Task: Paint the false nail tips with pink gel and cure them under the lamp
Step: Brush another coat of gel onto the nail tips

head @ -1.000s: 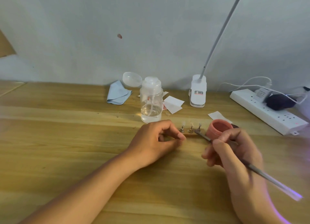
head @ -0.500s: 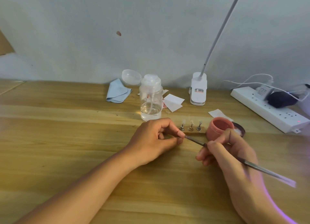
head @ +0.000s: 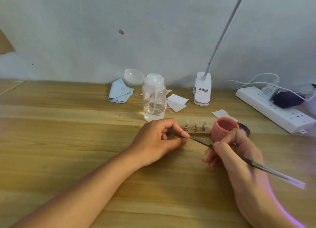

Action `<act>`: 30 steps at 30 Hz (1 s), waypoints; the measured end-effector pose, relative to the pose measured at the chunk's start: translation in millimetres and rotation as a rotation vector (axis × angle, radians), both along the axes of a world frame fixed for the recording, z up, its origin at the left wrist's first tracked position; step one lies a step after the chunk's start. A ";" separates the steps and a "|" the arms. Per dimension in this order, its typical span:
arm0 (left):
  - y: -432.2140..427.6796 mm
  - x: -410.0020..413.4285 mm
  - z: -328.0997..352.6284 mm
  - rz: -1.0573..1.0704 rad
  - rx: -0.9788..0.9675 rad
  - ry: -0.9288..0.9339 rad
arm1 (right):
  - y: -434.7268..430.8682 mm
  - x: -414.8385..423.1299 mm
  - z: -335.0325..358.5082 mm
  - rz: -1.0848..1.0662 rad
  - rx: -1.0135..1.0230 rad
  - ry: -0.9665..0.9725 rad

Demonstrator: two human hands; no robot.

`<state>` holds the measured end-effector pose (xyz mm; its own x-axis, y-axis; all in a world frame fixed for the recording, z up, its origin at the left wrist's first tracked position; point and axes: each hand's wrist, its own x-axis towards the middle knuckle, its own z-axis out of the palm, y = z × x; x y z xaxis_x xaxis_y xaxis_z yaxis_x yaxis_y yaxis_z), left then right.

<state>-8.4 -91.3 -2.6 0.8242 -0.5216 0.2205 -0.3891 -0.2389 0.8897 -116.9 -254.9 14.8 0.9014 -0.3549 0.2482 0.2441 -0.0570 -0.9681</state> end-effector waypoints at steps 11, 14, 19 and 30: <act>-0.7 -2.2 2.4 0.000 -0.017 0.035 | -0.1 1.8 -0.1 -0.059 0.031 -0.078; -0.4 -3.6 3.9 -0.018 -0.051 0.057 | -2.4 2.8 9.6 -0.141 0.006 -0.265; -1.8 -7.2 6.8 -0.031 -0.084 0.069 | -32.3 9.0 19.5 -0.315 -0.182 -0.308; 0.5 -10.0 10.3 -0.016 0.015 -0.030 | -52.2 24.1 -4.6 -0.364 -0.588 0.001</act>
<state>-18.4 -90.8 7.8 0.8088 -0.5381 0.2374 -0.4197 -0.2452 0.8739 -92.8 -307.2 10.2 0.7506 -0.4414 0.4917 0.1095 -0.6507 -0.7514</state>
